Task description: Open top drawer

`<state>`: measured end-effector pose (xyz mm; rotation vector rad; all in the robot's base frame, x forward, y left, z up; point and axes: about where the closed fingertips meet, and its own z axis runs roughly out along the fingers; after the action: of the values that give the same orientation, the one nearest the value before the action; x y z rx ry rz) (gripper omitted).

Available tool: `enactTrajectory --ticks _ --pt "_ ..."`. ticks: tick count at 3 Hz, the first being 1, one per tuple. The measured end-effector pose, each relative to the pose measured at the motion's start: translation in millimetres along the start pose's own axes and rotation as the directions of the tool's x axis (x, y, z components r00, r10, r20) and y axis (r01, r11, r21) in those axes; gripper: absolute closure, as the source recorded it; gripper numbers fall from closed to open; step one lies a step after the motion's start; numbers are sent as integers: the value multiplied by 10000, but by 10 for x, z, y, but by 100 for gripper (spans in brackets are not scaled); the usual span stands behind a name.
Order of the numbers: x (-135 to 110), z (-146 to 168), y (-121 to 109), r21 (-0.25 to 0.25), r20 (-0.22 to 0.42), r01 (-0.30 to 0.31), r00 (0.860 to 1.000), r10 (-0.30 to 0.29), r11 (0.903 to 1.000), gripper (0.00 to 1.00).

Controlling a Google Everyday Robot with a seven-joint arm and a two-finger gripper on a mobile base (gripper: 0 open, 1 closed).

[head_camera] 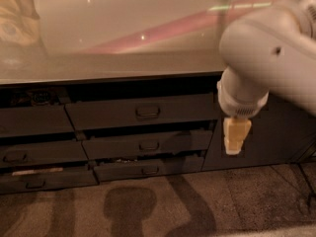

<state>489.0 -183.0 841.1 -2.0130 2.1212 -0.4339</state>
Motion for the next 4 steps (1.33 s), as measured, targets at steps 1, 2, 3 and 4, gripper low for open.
enactTrajectory --ticks 1,2,3,4 --pt "7 83 139 1086 2 451 9990 -454 9931 0" --pt "-93 100 14 1654 357 450 9980 -516 9852 0" --pt "-93 101 14 1654 356 450 9980 -516 9852 0" --pt "-126 170 -84 1753 -109 511 9987 -500 9832 0"
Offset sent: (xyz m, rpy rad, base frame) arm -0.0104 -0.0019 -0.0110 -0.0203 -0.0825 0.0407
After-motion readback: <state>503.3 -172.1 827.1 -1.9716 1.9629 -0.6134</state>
